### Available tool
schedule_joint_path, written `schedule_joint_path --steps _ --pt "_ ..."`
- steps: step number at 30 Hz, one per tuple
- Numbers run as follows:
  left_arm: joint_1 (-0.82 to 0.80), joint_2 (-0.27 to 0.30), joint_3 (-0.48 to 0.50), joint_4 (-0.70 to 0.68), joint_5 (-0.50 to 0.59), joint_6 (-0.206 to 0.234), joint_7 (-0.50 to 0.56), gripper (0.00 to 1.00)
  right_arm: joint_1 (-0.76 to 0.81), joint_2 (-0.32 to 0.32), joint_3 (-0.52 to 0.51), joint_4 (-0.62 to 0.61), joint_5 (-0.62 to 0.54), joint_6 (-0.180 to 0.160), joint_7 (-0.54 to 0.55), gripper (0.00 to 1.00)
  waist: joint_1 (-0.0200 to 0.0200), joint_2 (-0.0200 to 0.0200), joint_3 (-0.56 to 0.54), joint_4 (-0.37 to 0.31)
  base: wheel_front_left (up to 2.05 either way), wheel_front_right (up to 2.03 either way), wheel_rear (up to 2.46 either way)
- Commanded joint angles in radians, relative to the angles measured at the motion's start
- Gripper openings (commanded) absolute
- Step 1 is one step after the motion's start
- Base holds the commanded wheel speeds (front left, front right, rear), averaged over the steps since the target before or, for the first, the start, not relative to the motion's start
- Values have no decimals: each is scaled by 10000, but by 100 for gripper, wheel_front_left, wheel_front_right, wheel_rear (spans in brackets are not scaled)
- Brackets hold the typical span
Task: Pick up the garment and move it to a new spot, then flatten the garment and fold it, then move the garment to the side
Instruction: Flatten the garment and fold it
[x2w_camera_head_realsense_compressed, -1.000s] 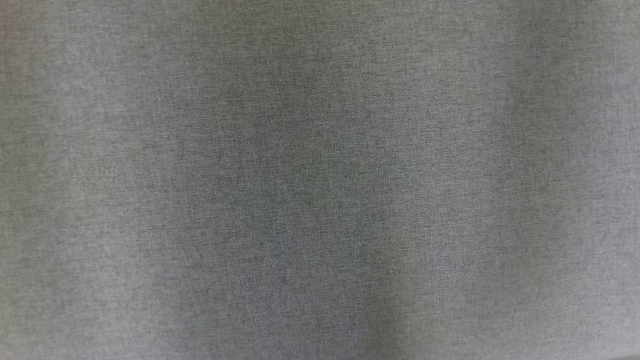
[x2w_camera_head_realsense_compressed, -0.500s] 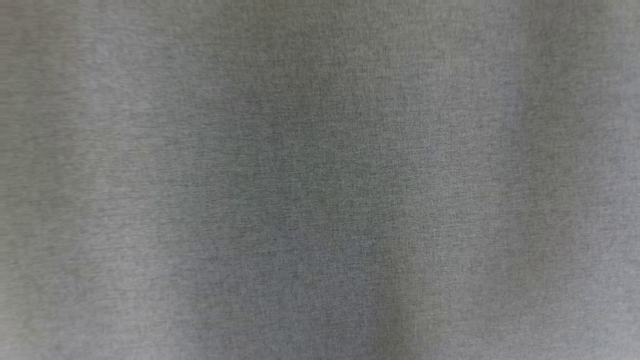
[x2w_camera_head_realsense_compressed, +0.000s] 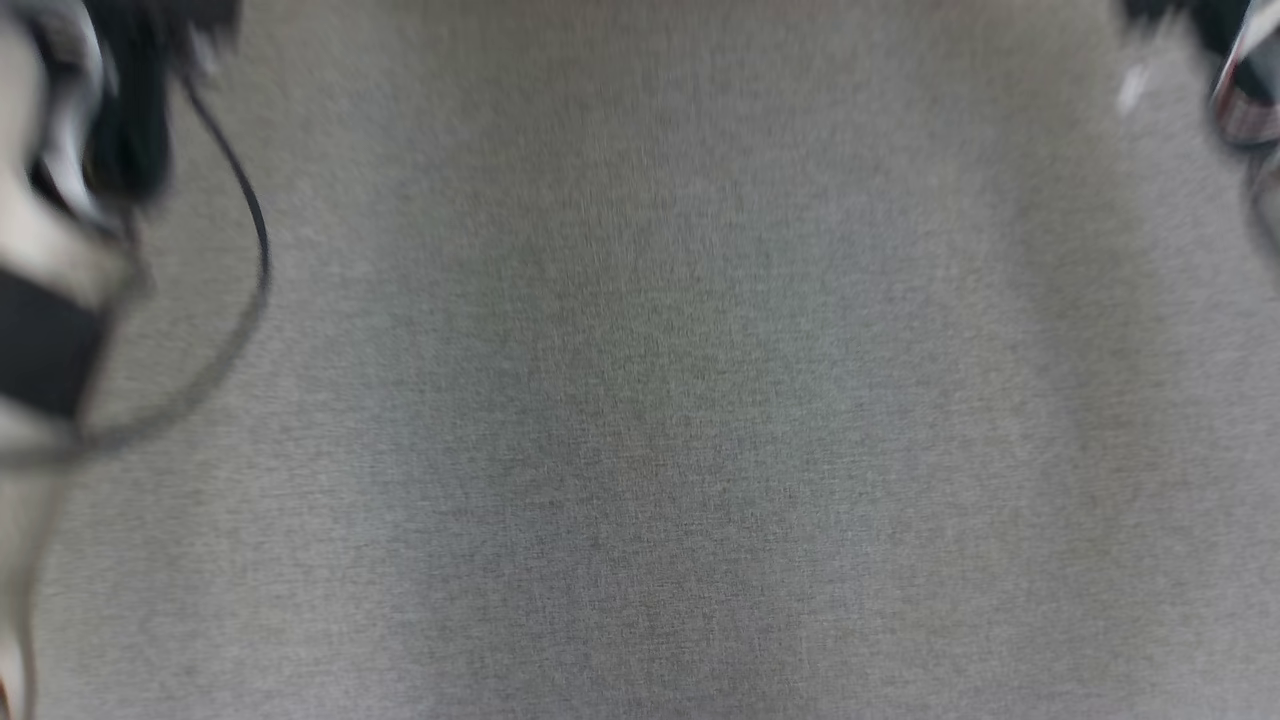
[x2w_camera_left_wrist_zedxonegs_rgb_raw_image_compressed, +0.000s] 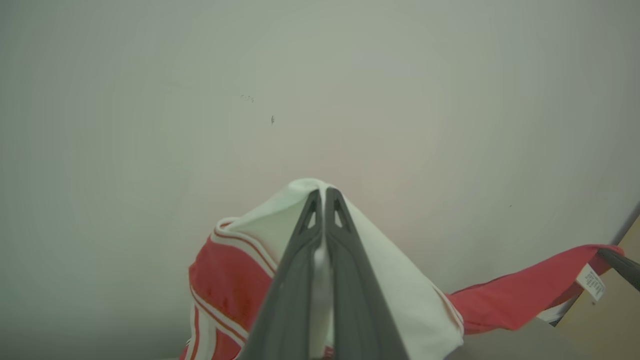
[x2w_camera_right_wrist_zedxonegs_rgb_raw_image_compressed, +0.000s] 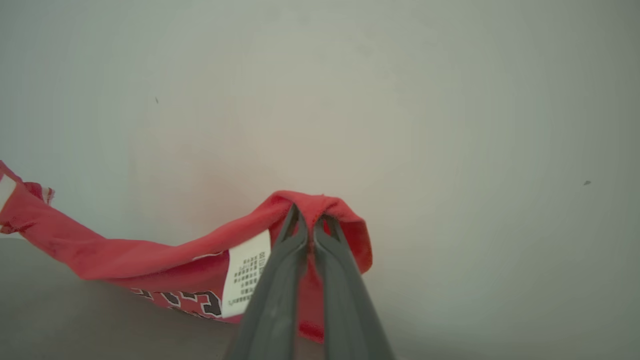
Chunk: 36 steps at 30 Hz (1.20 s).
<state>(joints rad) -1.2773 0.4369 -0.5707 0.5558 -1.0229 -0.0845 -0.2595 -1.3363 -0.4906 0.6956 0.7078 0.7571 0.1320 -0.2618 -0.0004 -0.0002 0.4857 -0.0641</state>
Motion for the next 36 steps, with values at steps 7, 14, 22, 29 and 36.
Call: schedule_joint_path --steps 7,14,22,29,36 --pt "4092 88 899 -2967 72 1110 -60 0 3517 -664 -765 -2121 -158 -27 -25 0 4 2 -1419 181 0 0 0" --pt "7960 -437 1919 -4904 135 1803 -61 0 7065 -692 -1851 -3401 -294 -27 -23 0 4 2 -2084 242 0 0 0" --pt "11245 -1685 2977 -5269 431 1645 -63 0 10166 -188 -2754 -4003 -738 -27 161 0 4 2 -2628 163 0 0 0" --pt "12864 -2425 3091 -5049 820 1362 -64 0 11820 135 -3374 -4354 -1085 -27 407 0 4 2 -3063 252 0 0 0" --pt "14103 -2827 2976 -4943 832 1261 -63 0 13491 200 -3890 -4702 -1725 -27 932 0 4 2 -3573 457 0 0 0"
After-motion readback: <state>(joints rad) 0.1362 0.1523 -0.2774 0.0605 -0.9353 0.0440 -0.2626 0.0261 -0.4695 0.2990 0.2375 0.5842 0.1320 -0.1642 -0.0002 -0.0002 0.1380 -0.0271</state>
